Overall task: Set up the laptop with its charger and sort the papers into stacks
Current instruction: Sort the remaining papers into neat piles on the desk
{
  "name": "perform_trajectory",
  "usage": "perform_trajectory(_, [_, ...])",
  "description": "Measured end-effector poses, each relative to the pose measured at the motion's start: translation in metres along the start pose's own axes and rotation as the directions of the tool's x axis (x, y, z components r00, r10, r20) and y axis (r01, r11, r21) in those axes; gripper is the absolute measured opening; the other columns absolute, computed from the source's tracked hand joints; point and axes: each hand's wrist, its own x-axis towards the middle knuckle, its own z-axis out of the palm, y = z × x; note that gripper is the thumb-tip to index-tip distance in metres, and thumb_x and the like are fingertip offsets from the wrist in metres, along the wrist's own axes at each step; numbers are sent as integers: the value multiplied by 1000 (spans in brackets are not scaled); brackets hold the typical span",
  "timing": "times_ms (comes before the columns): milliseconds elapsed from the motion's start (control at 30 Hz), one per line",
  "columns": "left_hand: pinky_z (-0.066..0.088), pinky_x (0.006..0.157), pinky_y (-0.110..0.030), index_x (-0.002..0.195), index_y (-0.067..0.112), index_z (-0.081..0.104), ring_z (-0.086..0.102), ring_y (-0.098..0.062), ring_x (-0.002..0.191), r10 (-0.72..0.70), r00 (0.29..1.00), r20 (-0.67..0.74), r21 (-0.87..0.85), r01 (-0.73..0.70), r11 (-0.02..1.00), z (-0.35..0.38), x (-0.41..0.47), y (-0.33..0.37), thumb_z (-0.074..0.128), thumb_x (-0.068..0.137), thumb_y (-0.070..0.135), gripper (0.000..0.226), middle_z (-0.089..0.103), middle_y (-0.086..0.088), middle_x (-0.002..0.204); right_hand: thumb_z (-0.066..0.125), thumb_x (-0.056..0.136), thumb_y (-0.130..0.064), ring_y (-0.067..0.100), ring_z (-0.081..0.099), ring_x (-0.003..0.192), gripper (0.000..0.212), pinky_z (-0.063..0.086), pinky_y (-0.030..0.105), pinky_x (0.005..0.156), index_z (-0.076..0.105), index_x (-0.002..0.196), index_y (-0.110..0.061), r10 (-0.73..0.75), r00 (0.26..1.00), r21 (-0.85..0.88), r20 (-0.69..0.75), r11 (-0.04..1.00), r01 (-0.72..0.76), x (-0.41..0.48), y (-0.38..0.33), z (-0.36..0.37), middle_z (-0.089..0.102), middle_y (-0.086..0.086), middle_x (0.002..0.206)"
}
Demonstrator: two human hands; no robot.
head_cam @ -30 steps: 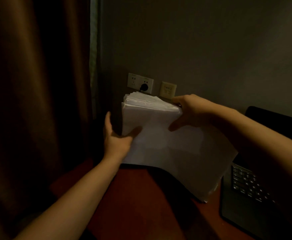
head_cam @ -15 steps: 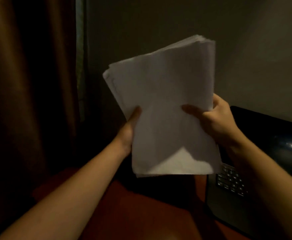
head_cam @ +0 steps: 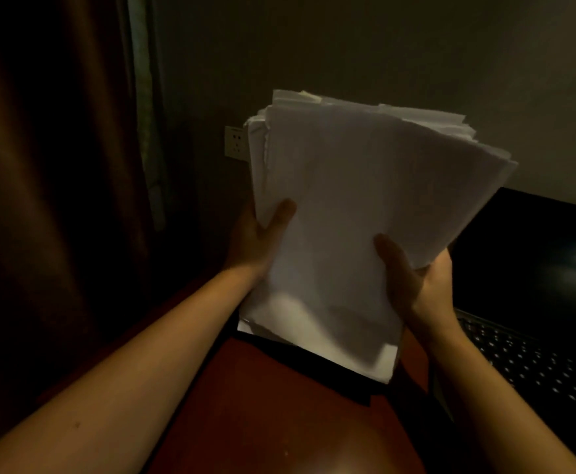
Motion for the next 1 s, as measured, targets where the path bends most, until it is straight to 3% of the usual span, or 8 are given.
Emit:
perform_trajectory(133, [55, 95, -40, 123, 8, 64, 64, -18, 100, -30, 1000, 6, 179, 28, 983, -6, 8, 17, 62, 67, 76, 88, 70, -8, 115, 74, 87, -19, 0, 68, 91, 30, 52, 18, 75, 61, 114, -20, 49, 999, -42, -14, 998, -50, 15, -10, 6, 68, -10, 104])
perform_trajectory(233, [52, 101, -48, 143, 13, 50, 61, -26, 118, -114, 991, 64, 270, 93, 958, -20, 25, 30, 63, 58, 91, 116, 62, -6, 133, 75, 86, -25, 3, 68, 82, 30, 50, 18, 72, 65, 111, -11, 203, 979, -16, -1, 979, -203, 26, -19, 16, 70, -5, 93])
perform_trajectory(367, [57, 75, -30, 156, 22, 28, 65, -18, 95, -302, 931, 207, 348, 218, 912, -50, 38, 26, 71, 88, 48, 84, 57, 0, 128, 74, 88, -20, 4, 63, 69, 38, 47, 6, 54, 64, 119, 0, 510, 860, 129, 18, 852, -507, 20, -12, 31, 71, -3, 90])
perform_trajectory(500, [54, 75, -31, 160, 28, 18, 63, -20, 93, -512, 819, 258, 437, 374, 818, -81, 24, -21, 72, 92, 22, 87, 53, -10, 142, 79, 83, -36, 19, 57, 70, 48, 44, 30, 88, 63, 109, 1, 713, 700, -6, 44, 701, -714, -12, 25, 46, 63, 7, 95])
perform_trajectory(567, [53, 83, -32, 159, 31, 19, 61, -22, 100, -522, 809, 272, 446, 375, 813, -87, 25, -36, 70, 93, 19, 85, 50, -6, 144, 73, 86, -41, 28, 62, 96, 61, 42, 35, 91, 58, 126, 2, 763, 644, -105, 55, 646, -756, -19, 31, 47, 63, 12, 115])
perform_trajectory(667, [54, 92, -41, 158, 39, 17, 62, -28, 109, -531, 790, 306, 472, 358, 805, -92, 34, -37, 67, 95, 20, 83, 52, -3, 137, 55, 99, -34, 16, 59, 97, 59, 43, 28, 80, 37, 149, -8, 721, 687, -251, 95, 685, -684, -10, 35, 36, 51, 11, 145])
perform_trajectory(767, [54, 96, -46, 157, 44, 15, 63, -31, 111, -538, 770, 342, 472, 355, 807, -96, 45, -40, 63, 97, 17, 82, 49, -3, 142, 58, 98, -20, 17, 61, 78, 82, 49, 22, 52, 3, 158, -34, 669, 726, -347, 162, 727, -592, -9, 38, 22, 50, 14, 135])
perform_trajectory(1000, [52, 96, -38, 155, 44, 21, 59, -26, 118, -465, 760, 454, 415, 282, 865, -103, 66, -57, 53, 100, 6, 75, 42, -1, 150, 55, 101, -23, -2, 53, 89, 70, 47, 11, 53, 16, 156, -41, 545, 810, -429, 214, 798, -424, -5, 42, 30, 41, -4, 149])
